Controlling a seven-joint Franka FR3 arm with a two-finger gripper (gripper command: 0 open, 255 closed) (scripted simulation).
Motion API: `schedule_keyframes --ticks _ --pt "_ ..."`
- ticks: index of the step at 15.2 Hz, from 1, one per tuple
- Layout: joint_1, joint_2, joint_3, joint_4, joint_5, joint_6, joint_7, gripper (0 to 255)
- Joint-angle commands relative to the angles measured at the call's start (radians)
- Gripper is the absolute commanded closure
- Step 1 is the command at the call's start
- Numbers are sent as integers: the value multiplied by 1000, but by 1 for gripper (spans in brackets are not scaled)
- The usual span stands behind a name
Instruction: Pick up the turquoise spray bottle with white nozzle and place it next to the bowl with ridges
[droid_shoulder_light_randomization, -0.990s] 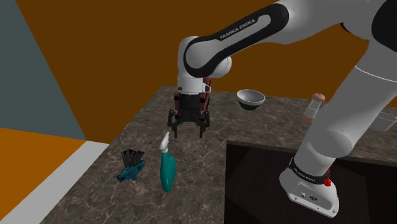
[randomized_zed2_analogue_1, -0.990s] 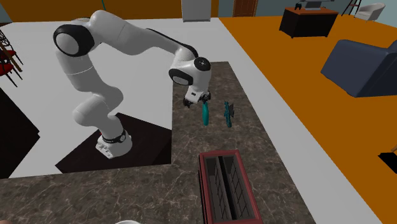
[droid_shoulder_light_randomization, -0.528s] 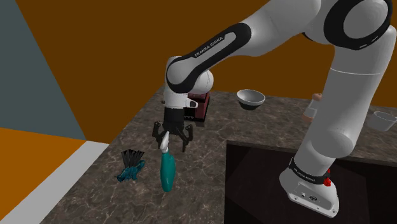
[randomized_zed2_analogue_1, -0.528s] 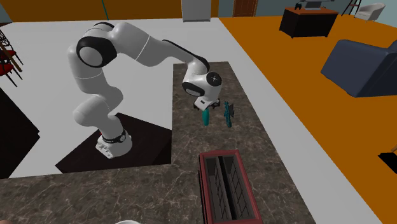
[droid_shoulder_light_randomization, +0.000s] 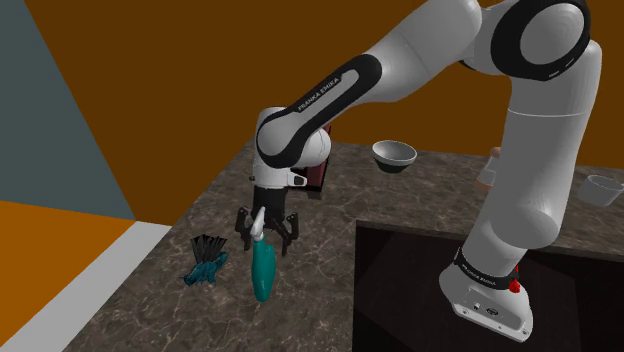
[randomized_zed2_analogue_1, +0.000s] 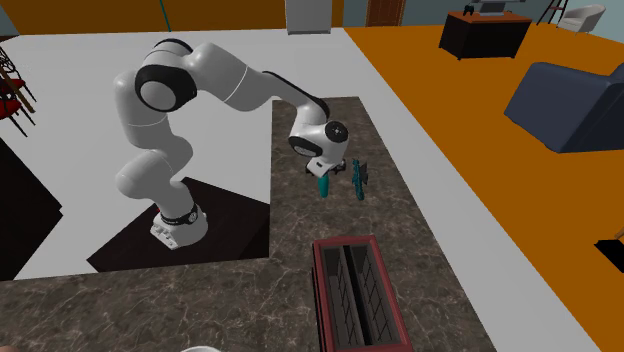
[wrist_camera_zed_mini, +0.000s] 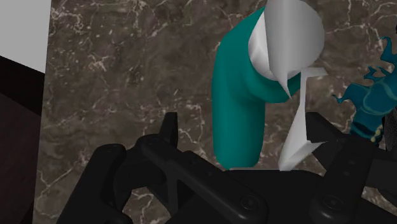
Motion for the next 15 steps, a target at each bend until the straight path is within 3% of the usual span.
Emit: schedule_keyframes --ticks 1,7,8,15 --pt "3 6 2 -5 2 12 -1 0" --pt "3 6 2 -5 2 12 -1 0" --pt "3 6 2 -5 2 12 -1 255" --pt "3 6 2 -5 2 12 -1 255"
